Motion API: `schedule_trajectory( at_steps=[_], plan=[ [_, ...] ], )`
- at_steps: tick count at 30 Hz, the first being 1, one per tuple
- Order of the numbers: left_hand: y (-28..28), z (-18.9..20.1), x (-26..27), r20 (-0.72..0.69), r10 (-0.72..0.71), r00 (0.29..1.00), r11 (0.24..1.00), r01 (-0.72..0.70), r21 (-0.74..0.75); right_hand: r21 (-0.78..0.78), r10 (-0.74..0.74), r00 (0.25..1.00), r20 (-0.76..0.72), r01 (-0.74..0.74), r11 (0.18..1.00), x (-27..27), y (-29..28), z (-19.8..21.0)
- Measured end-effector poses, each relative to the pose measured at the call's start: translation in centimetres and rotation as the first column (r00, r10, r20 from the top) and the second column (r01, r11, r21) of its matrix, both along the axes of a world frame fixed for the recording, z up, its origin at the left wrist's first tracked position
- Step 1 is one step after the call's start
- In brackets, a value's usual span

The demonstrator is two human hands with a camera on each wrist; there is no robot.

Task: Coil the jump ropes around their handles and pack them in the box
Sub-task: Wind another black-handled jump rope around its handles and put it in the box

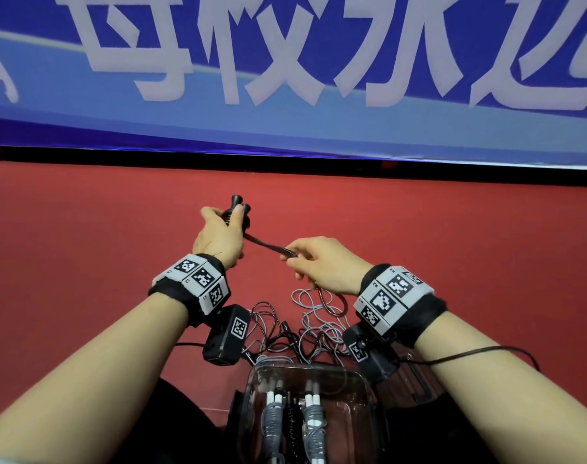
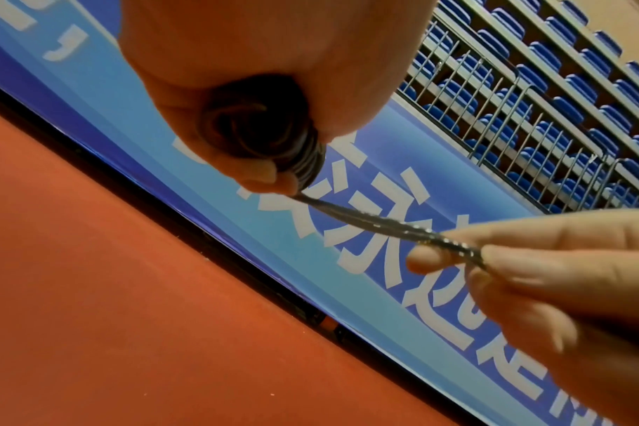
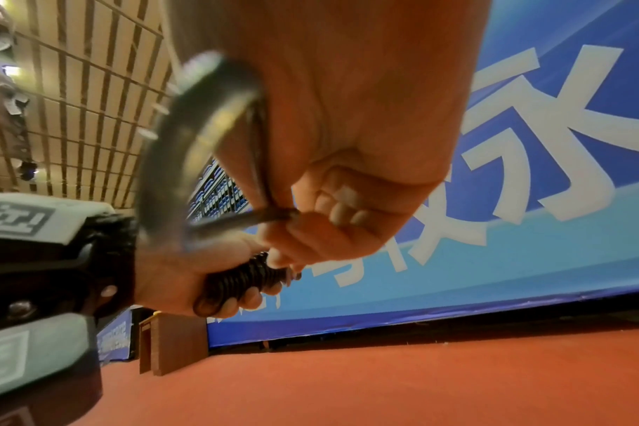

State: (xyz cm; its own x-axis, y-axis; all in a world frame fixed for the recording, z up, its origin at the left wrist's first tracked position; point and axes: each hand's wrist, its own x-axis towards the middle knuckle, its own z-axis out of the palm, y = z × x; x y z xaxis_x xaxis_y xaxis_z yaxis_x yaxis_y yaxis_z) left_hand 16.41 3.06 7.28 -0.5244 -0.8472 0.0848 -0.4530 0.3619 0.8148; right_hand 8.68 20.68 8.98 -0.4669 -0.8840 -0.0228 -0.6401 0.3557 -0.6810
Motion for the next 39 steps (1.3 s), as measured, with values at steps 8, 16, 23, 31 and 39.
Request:
schedule_trajectory(
  at_steps=[8,16,23,31,39],
  plan=[
    [1.6,-0.3,0.0,0.395,-0.154,0.905,0.910,0.286,-0.301,-0.004,0.010,0.802,-0.597,-0.016,1.000,-0.6,0.7,1.0],
    [3.0,0.8,0.6,0.252,-0.438,0.863,0.852,0.488,-0.189,-0.160,-0.108,0.782,-0.614,0.011,0.987,-1.2,1.5,2.0],
    [4.4,1.5,1.3,0.315,-0.598,0.737,0.708,0.670,-0.223,-0.155,-0.083,0.816,-0.572,-0.008,0.988,-1.5,1.9,2.4],
    [4.9,1.4,1.7,0.430,-0.572,0.698,0.608,0.713,-0.349,-0.160,-0.111,0.827,-0.551,0.026,0.987,-1.7,2.1,2.8],
    [6.3,2.4,2.0,-0.117,-0.785,0.608,0.611,0.792,0.018,-0.285,-0.133,0.984,0.119,0.162,0.945,-5.6,2.4,1.2]
  ],
)
